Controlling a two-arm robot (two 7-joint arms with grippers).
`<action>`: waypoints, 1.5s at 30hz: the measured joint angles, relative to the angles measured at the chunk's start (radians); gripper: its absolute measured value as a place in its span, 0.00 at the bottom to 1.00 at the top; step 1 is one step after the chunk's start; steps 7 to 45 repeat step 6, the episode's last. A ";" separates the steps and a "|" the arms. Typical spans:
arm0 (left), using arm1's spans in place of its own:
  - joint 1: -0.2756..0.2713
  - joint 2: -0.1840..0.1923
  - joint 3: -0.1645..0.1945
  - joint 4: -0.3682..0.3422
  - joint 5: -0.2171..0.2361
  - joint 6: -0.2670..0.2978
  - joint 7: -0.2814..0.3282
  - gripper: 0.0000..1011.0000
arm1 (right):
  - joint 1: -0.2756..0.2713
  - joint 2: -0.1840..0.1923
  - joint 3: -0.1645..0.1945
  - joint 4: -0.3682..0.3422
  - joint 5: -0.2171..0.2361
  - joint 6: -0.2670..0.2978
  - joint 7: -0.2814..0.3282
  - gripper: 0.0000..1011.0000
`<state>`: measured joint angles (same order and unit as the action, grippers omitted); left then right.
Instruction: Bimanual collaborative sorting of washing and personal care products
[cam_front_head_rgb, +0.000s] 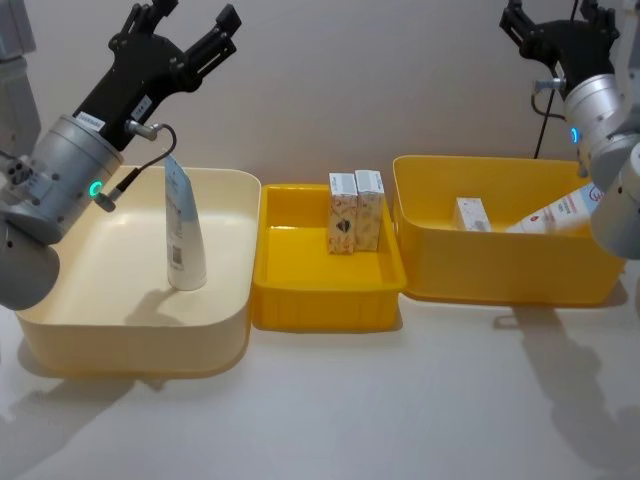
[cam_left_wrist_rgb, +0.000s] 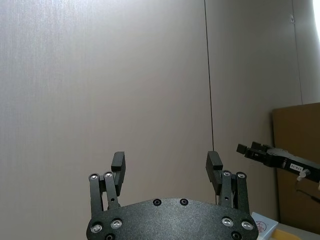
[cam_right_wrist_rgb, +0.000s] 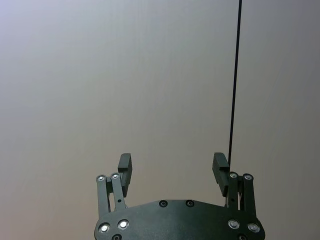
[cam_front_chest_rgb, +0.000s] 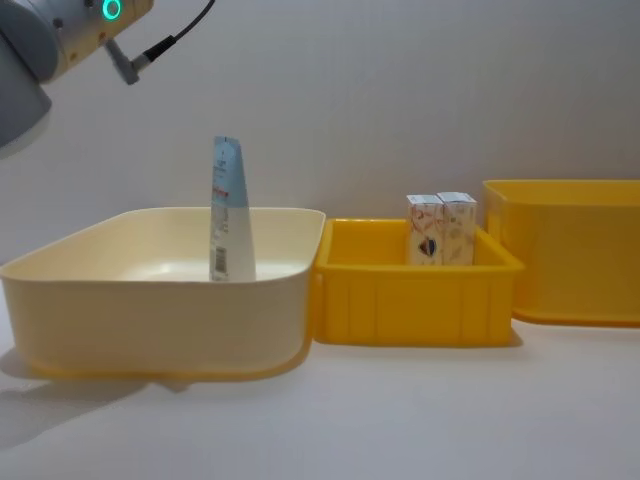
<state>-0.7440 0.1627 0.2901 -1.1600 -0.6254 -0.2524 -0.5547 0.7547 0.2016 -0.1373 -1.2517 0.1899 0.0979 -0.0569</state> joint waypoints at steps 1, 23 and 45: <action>0.000 0.000 0.000 0.000 0.000 0.000 0.000 0.99 | -0.001 0.000 0.000 -0.002 0.000 0.000 0.000 0.99; 0.000 0.000 0.000 0.000 0.000 0.000 0.000 0.99 | -0.005 0.000 0.002 -0.012 0.000 -0.002 -0.001 0.99; 0.000 0.000 0.000 0.000 0.000 0.000 0.000 0.99 | -0.005 0.000 0.002 -0.012 0.000 -0.002 -0.001 0.99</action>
